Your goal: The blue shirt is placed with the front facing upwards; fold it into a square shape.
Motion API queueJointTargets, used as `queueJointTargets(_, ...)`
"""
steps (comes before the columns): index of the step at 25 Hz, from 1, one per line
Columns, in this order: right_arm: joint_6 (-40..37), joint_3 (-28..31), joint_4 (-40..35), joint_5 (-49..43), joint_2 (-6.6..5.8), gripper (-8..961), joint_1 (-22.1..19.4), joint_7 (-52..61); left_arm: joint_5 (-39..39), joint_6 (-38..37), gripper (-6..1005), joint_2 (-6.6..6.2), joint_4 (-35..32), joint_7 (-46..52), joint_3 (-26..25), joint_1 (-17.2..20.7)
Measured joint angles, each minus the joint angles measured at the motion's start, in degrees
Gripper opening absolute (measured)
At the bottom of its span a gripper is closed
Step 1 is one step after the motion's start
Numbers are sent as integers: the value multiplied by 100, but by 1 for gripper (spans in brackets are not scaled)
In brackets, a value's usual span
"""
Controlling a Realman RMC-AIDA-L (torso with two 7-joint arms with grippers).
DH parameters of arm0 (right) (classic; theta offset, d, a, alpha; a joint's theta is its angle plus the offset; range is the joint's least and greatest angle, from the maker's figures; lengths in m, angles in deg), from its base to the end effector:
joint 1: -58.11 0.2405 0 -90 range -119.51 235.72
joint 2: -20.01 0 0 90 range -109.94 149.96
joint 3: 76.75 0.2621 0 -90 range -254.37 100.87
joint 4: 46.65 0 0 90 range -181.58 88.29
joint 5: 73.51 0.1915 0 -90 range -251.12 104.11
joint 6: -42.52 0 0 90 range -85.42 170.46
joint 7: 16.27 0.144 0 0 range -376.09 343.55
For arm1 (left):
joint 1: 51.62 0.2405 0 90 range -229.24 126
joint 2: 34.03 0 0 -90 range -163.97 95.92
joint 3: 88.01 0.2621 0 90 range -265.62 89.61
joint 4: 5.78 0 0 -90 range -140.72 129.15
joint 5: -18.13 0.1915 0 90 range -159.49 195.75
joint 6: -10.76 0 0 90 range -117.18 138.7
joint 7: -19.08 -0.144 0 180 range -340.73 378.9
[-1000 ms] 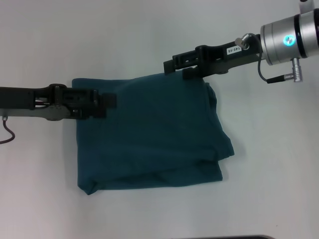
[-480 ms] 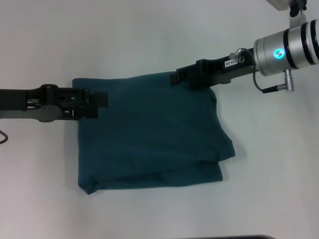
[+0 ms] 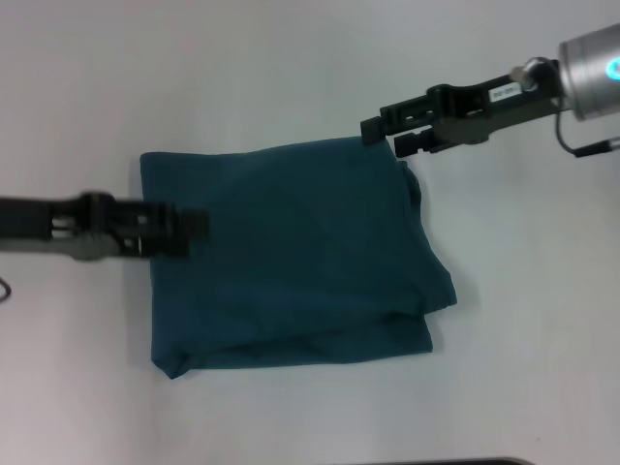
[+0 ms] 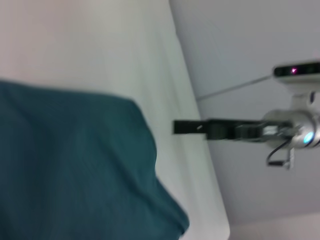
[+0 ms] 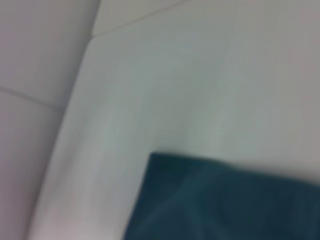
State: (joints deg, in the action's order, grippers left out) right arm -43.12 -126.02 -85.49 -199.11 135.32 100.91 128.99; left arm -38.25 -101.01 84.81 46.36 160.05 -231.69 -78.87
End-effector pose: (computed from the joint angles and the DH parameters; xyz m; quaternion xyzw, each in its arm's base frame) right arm 0.2145 0.3664 -0.0049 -0.7921 0.6000 0.1096 0.0231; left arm -0.2510 0.2726 0.0321 0.7657 0.6099 0.1855 0.0853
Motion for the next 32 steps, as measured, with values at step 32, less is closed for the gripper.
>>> queueJointTargets(32, -1359, 84, 305, 503, -5, 812, -473, -1410, 46, -112, 778, -70, -344, -1052, 42, 129)
